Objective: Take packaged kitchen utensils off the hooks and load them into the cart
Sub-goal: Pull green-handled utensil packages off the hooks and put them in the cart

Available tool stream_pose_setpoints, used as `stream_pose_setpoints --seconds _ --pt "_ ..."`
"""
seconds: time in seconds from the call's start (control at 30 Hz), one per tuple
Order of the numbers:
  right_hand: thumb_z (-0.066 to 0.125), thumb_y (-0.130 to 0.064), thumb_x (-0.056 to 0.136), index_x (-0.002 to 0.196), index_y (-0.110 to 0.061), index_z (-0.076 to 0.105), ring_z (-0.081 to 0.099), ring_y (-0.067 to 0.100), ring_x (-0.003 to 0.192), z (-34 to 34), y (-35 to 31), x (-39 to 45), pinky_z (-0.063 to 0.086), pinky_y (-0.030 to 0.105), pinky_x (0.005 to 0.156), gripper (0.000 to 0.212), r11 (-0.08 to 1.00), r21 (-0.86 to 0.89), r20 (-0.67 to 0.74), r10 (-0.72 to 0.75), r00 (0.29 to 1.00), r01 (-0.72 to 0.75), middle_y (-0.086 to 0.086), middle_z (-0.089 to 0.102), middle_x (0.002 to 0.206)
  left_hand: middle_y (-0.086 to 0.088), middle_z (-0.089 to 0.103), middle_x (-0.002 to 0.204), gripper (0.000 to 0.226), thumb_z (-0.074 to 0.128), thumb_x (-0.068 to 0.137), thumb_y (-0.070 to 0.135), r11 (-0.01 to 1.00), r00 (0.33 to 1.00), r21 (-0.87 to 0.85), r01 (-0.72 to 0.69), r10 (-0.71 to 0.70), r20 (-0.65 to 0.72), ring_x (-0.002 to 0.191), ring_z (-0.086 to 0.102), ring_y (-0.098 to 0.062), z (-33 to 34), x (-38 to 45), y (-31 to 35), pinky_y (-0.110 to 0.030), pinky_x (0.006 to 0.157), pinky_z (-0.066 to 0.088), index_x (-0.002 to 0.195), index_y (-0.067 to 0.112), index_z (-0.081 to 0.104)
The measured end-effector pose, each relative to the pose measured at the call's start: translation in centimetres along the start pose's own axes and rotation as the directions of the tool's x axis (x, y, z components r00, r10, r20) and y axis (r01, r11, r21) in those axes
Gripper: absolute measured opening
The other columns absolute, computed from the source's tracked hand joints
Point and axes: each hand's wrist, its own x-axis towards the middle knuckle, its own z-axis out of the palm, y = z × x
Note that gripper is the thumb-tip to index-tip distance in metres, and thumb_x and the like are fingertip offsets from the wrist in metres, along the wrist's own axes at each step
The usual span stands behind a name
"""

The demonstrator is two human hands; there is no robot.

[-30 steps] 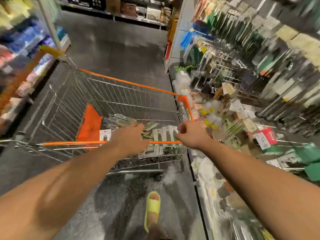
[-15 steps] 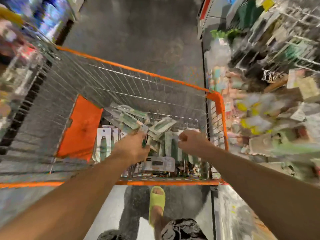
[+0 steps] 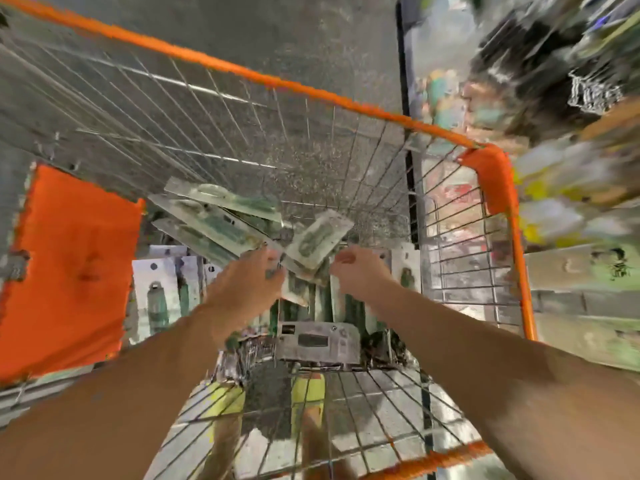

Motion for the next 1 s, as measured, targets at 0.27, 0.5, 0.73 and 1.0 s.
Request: stream_pose_setpoints --seconds 0.27,0.5,0.73,1.0 --pt "0.064 -0.029 0.092 0.131 -0.018 0.053 0.068 0.026 0.098 1.8 -0.9 7.5 0.058 0.038 0.076 0.042 0.954 0.297 -0.15 0.1 0.984 -0.052 0.002 0.064 0.109 -0.012 0.067 0.135 0.046 0.037 0.11 0.035 0.995 0.987 0.069 -0.07 0.079 -0.137 0.122 0.063 -0.031 2.8 9.8 2.9 -0.042 0.1 0.052 0.149 0.015 0.051" --pt "0.066 -0.052 0.079 0.133 -0.008 0.05 0.069 0.025 0.088 3.5 -1.9 10.6 0.065 0.042 0.069 0.071 0.91 0.357 -0.09 0.258 0.962 -0.21 0.008 0.067 0.108 -0.013 0.059 0.146 0.078 0.013 0.099 0.073 0.87 0.985 0.493 0.009 -0.093 0.147 0.141 0.047 -0.038 4.4 11.5 2.2 -0.057 0.118 0.023 0.151 0.023 0.043" --pt "0.073 -0.038 0.073 0.127 -0.009 0.058 0.069 0.018 0.083 4.5 -3.4 11.6 0.064 0.034 0.068 0.063 0.878 0.371 -0.034 0.34 0.94 -0.304 0.004 0.069 0.097 0.005 0.073 0.096 0.077 0.049 0.09 0.08 0.959 0.94 0.266 0.101 -0.18 0.289 0.092 0.072 -0.021 5.7 14.5 1.1 -0.051 0.106 0.048 0.137 0.02 0.053" --pt "0.071 -0.026 0.08 0.095 -0.005 0.066 0.064 0.02 0.07 2.9 -3.3 10.5 0.06 0.033 0.068 0.026 0.832 0.457 -0.027 0.365 0.931 -0.313 0.008 0.067 0.081 0.001 0.068 0.079 0.047 0.087 0.08 0.04 0.956 0.921 -0.1 0.277 -0.235 0.311 0.068 0.065 -0.011 3.4 13.5 2.7 -0.025 0.055 0.042 0.098 0.005 0.06"
